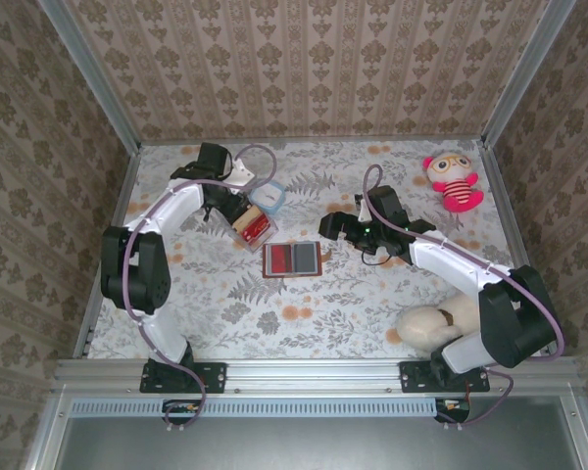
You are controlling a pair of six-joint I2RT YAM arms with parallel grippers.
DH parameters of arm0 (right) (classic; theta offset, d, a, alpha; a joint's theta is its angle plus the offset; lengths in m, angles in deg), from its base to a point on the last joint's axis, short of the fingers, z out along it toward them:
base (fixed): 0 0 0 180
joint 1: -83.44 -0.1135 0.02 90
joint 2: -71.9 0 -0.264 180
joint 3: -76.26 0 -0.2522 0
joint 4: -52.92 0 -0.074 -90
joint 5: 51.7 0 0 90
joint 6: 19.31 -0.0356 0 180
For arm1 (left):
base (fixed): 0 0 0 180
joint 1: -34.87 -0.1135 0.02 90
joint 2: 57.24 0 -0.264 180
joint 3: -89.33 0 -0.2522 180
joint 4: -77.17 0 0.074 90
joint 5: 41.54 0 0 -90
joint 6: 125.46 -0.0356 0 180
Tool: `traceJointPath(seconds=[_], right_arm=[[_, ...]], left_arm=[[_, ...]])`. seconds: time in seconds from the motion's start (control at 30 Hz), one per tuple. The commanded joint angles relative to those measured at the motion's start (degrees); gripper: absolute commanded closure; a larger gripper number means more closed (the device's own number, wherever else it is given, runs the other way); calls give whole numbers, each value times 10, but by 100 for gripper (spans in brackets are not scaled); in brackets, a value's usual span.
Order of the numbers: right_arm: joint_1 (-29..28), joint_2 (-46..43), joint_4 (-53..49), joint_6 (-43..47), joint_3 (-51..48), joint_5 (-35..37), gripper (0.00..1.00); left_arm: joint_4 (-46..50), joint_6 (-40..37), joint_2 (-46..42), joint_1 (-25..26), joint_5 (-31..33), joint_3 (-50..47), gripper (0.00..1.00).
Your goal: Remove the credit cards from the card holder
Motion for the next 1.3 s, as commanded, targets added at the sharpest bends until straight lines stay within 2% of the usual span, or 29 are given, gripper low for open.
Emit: traceJointPath(seconds=[0.0,0.07,0.17,0.27,0.37,0.6,0.8,0.93,1.1,1.27], right_arm=[[1,3,8,-7,6,-9,0],[1,3,9,-9,5,-10,0],[1,3,10,-12,4,-11,0],[-1,0,7,-12,6,-10,0],[-13,0,-8,-12,13,-2,2],[-85,16,-47,-17,25,54,16],[-134,99,-67,-18,68,69,30],[-146,159,-95,-15,117,89,38],[-146,218,-147,-6,181,147,39],[-140,268,-175,7,224,162,40]], left_arm=[[7,8,0,-4,18,10,71],[1,20,-8,-4,26,9,63],[-6,49,-23,-4,35,12,57],[-18,100,-48,-5,43,9,49],[-37,174,-85,-5,44,-10,35],[-105,314,-192,-5,4,-118,13],[-105,400,-264,-6,-18,-204,1],[-113,455,-302,-8,-33,-260,0],[-124,522,-334,-14,-49,-310,0],[-142,523,-343,-15,-102,-343,1]])
